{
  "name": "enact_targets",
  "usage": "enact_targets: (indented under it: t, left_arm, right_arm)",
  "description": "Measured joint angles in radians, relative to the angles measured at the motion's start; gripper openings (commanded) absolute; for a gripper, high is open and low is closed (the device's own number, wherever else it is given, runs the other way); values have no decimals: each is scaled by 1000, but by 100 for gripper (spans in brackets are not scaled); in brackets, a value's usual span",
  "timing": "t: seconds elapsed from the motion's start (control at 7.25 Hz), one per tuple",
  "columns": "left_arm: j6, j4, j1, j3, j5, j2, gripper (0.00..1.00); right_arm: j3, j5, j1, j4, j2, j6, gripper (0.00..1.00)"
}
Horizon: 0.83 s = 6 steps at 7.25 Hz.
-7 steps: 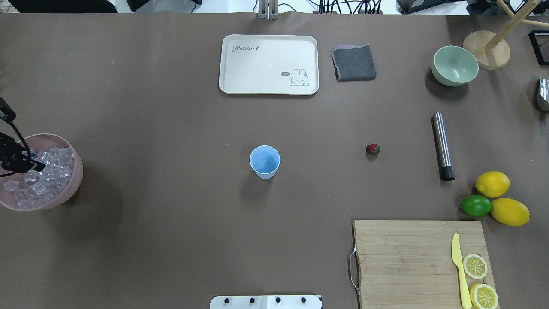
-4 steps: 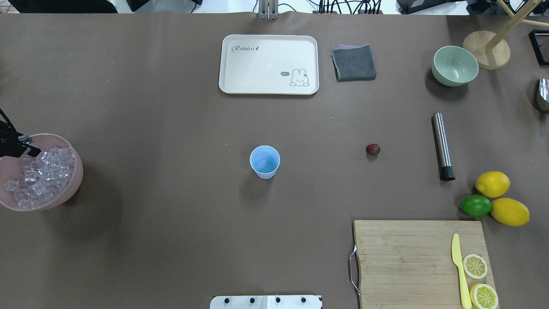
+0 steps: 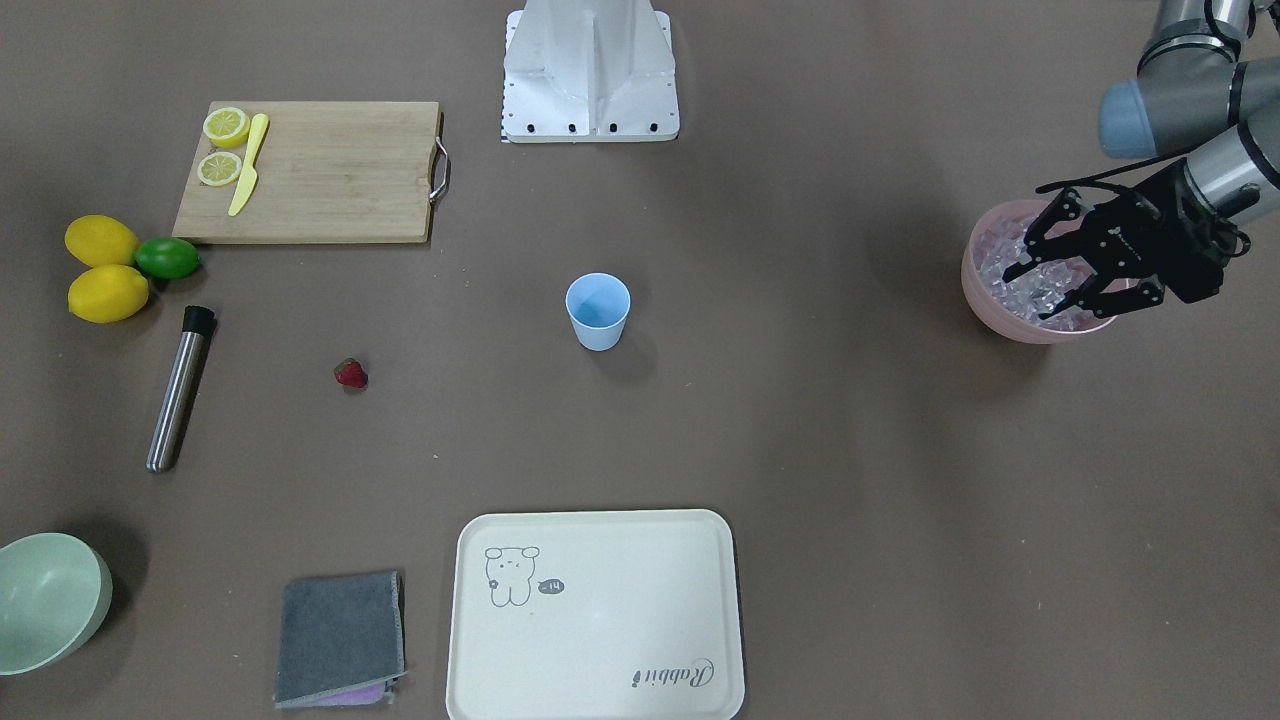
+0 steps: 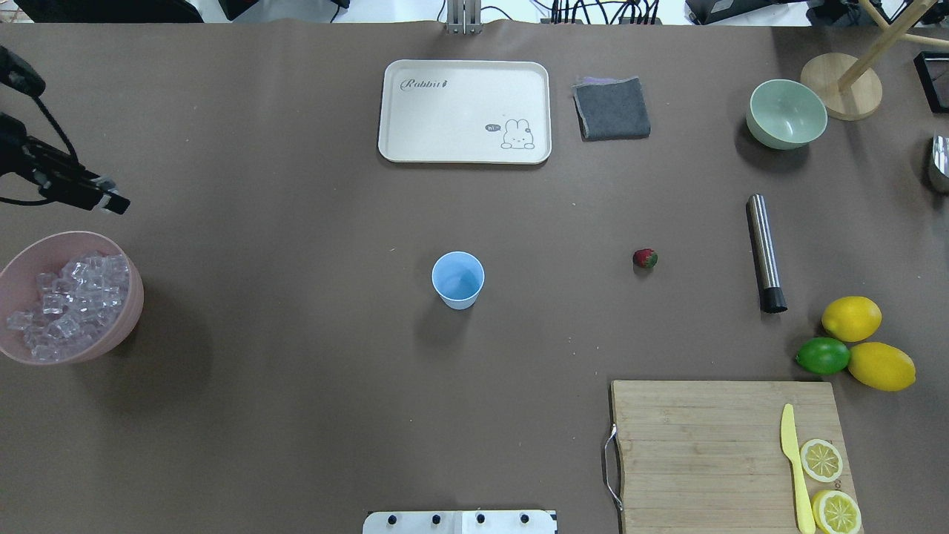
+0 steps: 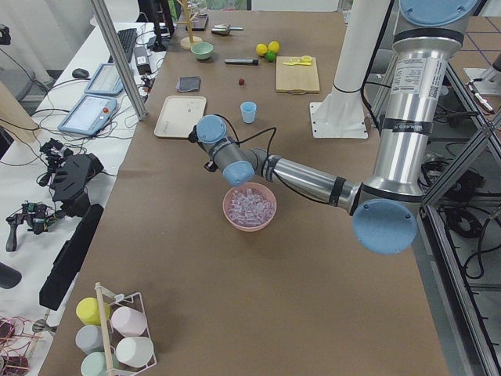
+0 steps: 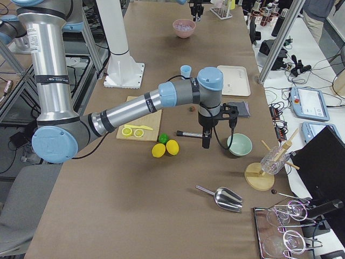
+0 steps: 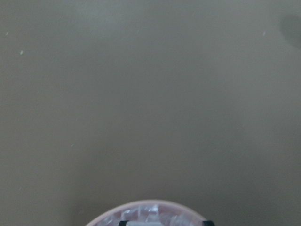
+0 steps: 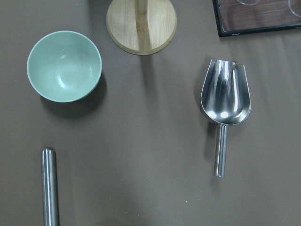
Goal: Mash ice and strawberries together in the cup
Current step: 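Lift the ice and carry it over the light-blue cup with left gripper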
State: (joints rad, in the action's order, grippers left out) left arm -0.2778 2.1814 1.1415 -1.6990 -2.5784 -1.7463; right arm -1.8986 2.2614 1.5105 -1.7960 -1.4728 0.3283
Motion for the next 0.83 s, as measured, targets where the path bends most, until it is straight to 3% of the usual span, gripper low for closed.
enact_targets:
  t: [0.55,0.83]
  left_arm:
    - [-224,5,-144,47,19,-223,0]
    - [-317,15,-226,46,93,-293,0]
  right_arm:
    - [6,2,-2,1,4,-1,100]
    - [5,2,-4,1,5,0,100]
